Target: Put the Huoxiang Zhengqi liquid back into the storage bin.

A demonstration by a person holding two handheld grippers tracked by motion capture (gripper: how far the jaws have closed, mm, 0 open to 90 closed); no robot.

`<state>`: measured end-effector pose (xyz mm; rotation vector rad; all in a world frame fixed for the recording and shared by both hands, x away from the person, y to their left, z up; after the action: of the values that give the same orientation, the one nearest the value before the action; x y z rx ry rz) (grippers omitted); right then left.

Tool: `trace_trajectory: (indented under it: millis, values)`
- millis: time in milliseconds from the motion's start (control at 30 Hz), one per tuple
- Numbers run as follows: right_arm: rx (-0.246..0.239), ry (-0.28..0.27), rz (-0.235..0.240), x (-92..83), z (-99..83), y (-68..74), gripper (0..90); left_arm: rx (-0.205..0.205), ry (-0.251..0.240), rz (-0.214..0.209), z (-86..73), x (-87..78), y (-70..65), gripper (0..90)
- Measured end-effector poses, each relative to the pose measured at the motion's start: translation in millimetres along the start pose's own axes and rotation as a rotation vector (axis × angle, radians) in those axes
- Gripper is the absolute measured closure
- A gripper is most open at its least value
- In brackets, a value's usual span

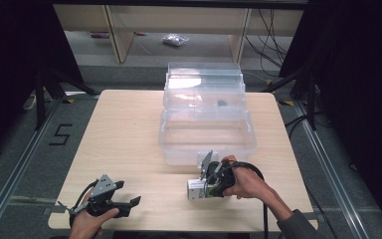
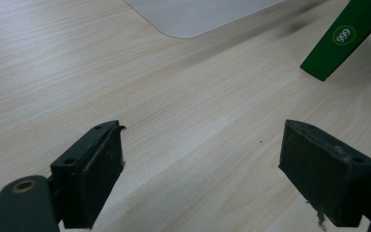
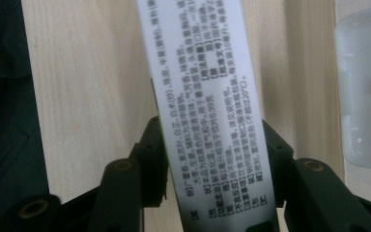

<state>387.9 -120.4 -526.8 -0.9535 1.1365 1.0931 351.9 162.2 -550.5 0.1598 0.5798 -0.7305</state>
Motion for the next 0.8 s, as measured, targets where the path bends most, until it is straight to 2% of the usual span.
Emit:
trace_trajectory:
  millis: [100,200,233,267,300,333,433,467,533,567,600,700,800]
  values:
    - [0.0,0.017,-0.001,-1.4,0.4,2.8,63.6,0.0,0.001,0.0,-0.1,0.2,-0.1,14.9]
    - [-0.033,0.018,-0.004,-1.0,1.6,1.9,64.4,0.005,0.005,0.001,-0.4,-0.4,0.5,14.9]
    - [-0.07,0.004,0.002,-0.1,3.4,0.0,64.5,0.002,-0.007,0.0,0.2,0.3,0.4,14.9]
    - [-0.023,0.021,0.003,-1.8,1.9,2.7,64.6,0.002,-0.006,0.0,0.1,0.3,0.4,14.9]
    - [-0.018,0.021,0.002,-1.9,1.7,2.3,64.7,0.002,-0.003,-0.003,-0.1,0.3,0.4,14.9]
    - [-0.045,0.014,-0.006,-1.0,1.7,-0.8,64.7,0.0,-0.006,0.002,0.2,0.3,0.4,14.9]
    - [-0.026,0.027,0.0,-2.9,-0.3,0.4,64.8,-0.001,0.0,0.0,0.0,0.0,-0.2,14.9]
    - [0.0,0.041,0.004,-4.9,-1.2,2.8,64.8,-0.001,-0.001,0.0,0.1,0.1,-0.3,14.9]
    - [-0.048,0.023,0.001,-5.5,0.0,-0.7,64.9,0.0,0.0,0.0,0.1,0.0,-0.2,14.9]
    - [0.008,0.038,0.014,-8.5,-1.4,3.9,64.9,-0.001,-0.001,0.0,0.1,0.0,-0.2,14.9]
    - [-0.047,0.022,0.016,-8.6,0.3,0.4,64.9,0.0,0.0,0.001,0.1,0.0,-0.1,14.9]
    - [-0.026,0.022,0.001,-13.2,0.2,-0.4,64.9,0.0,0.0,0.0,0.1,0.0,-0.1,14.9]
    - [-0.05,0.016,0.009,-16.1,1.4,-2.4,64.9,-0.001,-0.008,-0.001,0.5,0.4,-0.3,14.9]
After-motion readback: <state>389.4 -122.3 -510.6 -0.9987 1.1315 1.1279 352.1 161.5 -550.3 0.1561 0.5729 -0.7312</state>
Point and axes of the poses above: each handheld gripper's, and its own axes: x roughly forward along the jaws, z roughly out of its top, y roughly to its left, the point moved 9 cm from there along x, roughly forward along the jaws, and after that the axes turned 6 degrees about x, right-handed, at the moved point
